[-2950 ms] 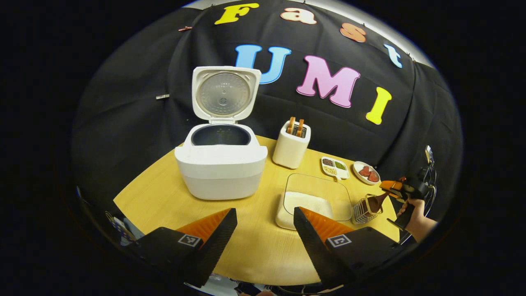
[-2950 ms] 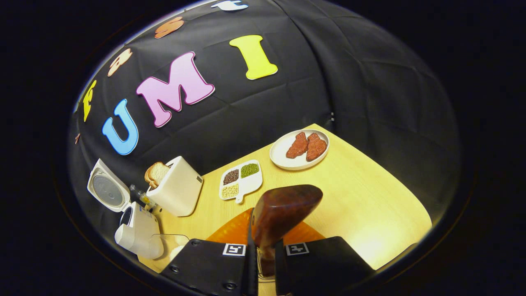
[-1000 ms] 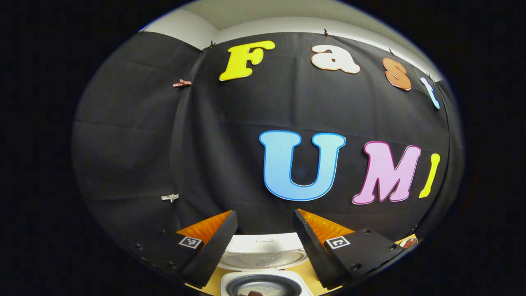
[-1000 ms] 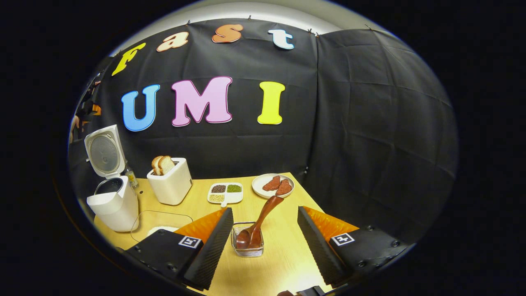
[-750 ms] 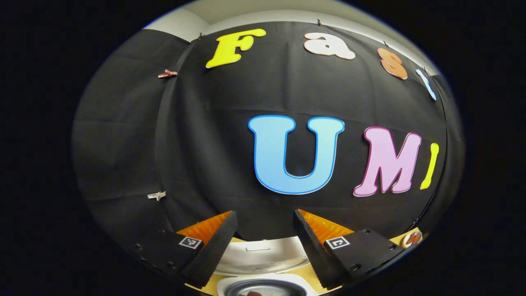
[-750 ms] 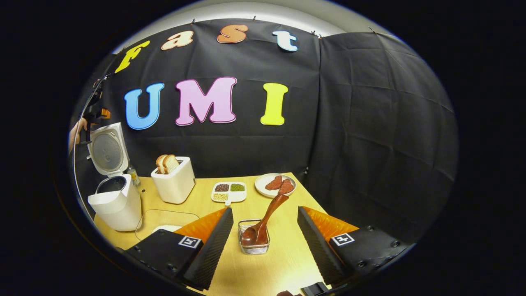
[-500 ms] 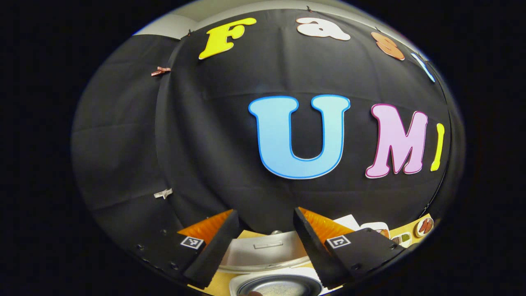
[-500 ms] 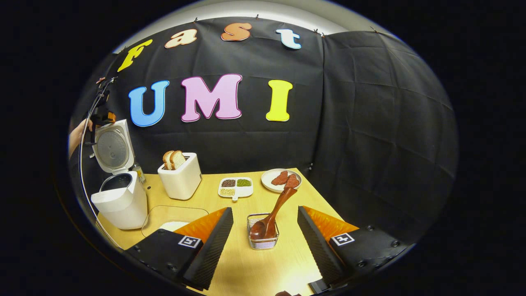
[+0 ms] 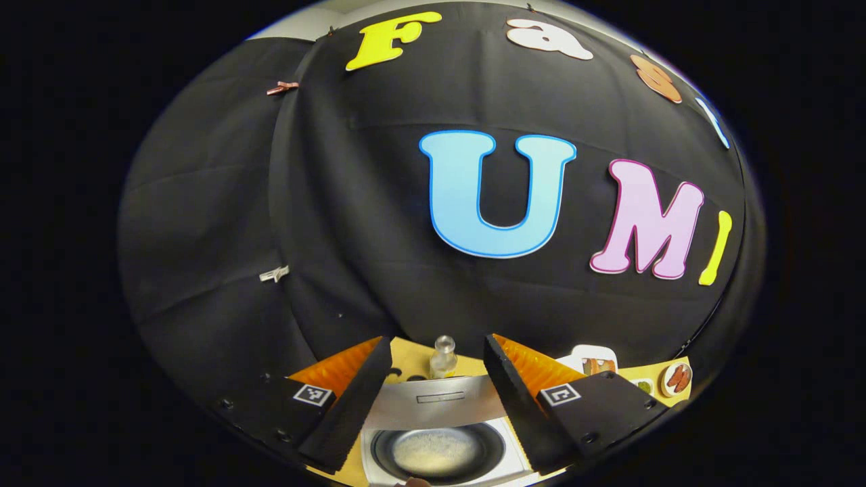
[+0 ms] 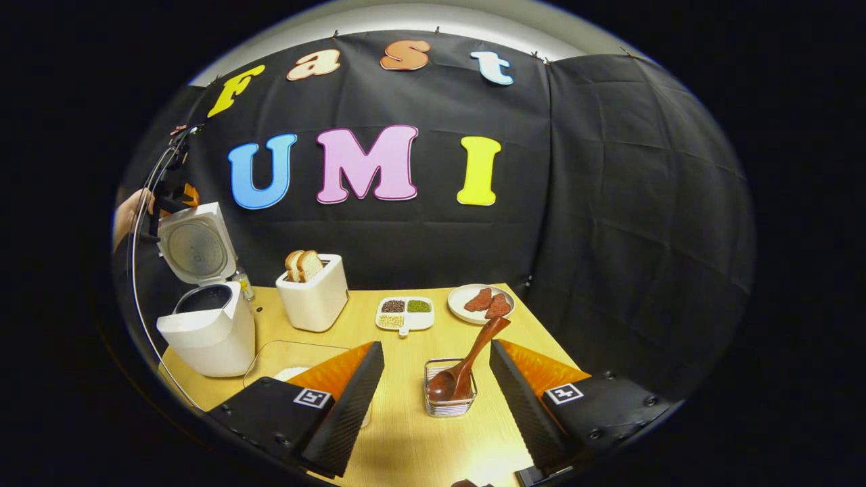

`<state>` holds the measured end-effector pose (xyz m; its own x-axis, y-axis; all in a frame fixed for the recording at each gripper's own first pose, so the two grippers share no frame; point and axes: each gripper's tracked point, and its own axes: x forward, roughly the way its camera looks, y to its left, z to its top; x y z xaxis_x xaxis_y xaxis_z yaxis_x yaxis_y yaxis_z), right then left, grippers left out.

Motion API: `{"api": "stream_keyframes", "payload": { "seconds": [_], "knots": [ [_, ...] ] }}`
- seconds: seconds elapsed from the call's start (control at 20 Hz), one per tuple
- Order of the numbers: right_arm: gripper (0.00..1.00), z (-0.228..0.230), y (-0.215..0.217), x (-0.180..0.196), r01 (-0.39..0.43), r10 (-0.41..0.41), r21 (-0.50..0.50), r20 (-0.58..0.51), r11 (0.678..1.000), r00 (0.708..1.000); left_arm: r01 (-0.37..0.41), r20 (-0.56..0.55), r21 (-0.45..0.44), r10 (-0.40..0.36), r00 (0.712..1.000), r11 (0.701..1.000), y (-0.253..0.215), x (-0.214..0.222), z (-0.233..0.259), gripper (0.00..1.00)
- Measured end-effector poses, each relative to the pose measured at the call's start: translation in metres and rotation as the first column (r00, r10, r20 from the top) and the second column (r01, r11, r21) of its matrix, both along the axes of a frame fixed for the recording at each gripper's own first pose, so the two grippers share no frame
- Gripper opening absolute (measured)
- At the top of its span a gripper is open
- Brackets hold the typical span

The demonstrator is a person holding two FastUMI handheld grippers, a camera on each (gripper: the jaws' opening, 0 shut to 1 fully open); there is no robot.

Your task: Close the left gripper, press the button to open the rice cooker; take a wooden spoon from the chopstick holder with the right hand, scoop a spoonful of rice and pour it into the rice cooker, then put the wooden spoon back into the chopstick holder.

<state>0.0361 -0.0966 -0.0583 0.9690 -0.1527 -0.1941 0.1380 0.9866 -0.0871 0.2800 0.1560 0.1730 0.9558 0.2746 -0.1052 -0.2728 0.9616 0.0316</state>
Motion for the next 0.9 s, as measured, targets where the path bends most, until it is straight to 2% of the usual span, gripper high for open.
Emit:
{"api": "stream_keyframes", "payload": {
  "seconds": [0.2,0.45,0.9],
  "knots": [
    [0.98,-0.006,0.007,-0.003,-0.067,0.067,-0.009,-0.010,0.998,0.998,-0.010,-0.049,-0.032,0.009,0.999,0.999,-0.014,-0.033,-0.043,0.96],
    [0.99,-0.028,0.006,-0.009,-0.083,0.087,0.071,-0.060,0.994,0.994,-0.031,-0.113,-0.036,0.026,0.993,0.999,-0.026,-0.061,-0.108,0.96],
    [0.98,-0.043,-0.003,-0.020,-0.105,0.110,0.057,-0.095,0.993,0.989,-0.049,-0.208,-0.034,0.040,0.977,0.998,-0.031,-0.059,-0.197,0.98]
  ]
}}
